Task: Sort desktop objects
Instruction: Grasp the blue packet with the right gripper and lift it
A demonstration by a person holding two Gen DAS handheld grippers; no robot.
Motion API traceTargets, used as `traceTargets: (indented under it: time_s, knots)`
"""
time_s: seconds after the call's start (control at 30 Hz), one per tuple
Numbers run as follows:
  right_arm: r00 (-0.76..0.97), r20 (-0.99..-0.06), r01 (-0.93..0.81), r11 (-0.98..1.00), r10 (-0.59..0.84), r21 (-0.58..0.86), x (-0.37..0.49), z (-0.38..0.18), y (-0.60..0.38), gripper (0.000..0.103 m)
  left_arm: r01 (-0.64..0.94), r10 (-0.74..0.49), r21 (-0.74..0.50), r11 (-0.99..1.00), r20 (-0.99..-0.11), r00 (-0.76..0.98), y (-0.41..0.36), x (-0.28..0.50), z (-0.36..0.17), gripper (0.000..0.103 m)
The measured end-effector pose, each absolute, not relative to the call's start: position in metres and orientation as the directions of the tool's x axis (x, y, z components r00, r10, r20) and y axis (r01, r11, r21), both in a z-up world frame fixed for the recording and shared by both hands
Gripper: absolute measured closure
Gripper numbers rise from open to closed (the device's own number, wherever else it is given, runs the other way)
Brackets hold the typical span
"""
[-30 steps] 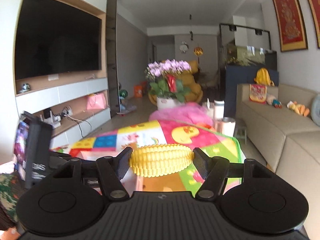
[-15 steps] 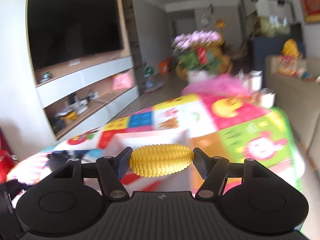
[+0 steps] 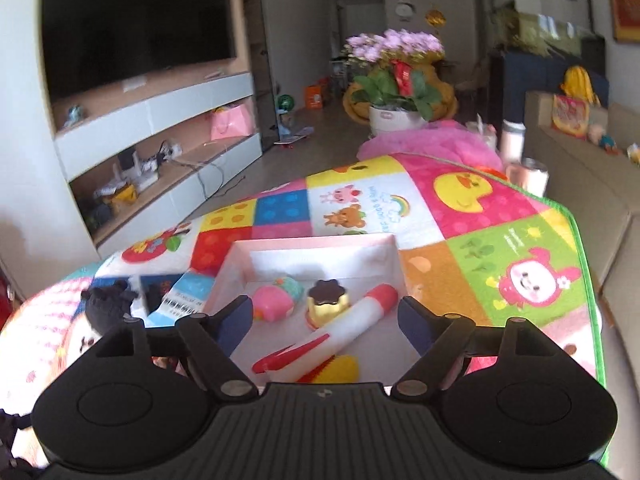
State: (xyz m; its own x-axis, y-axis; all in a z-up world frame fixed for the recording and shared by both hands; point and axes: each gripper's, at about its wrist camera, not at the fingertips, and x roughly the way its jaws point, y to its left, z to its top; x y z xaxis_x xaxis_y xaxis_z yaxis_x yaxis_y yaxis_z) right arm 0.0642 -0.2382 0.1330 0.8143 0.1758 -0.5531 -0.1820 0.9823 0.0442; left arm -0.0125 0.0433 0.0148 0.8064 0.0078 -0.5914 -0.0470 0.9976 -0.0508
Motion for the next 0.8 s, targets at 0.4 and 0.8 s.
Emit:
traceTargets:
  time_s: [0.4, 0.8]
  knots:
    - [0.683, -0.686, -0.405, 0.911, 0.25, -0.071, 0.161, 0.105, -0.072, 0.035, -0.069, -0.079, -0.238, 0.969, -0.558, 0.826, 0.068, -0.019, 0.012, 0.0]
    - [0.533, -0.842, -0.356, 0.925, 0.086, -0.131, 0.238, 0.051, -0.034, 0.072, -0.068, -0.119, -0.316, 0.946, -0.535, 0.836, 0.078, -0.021, 0.011, 0.0]
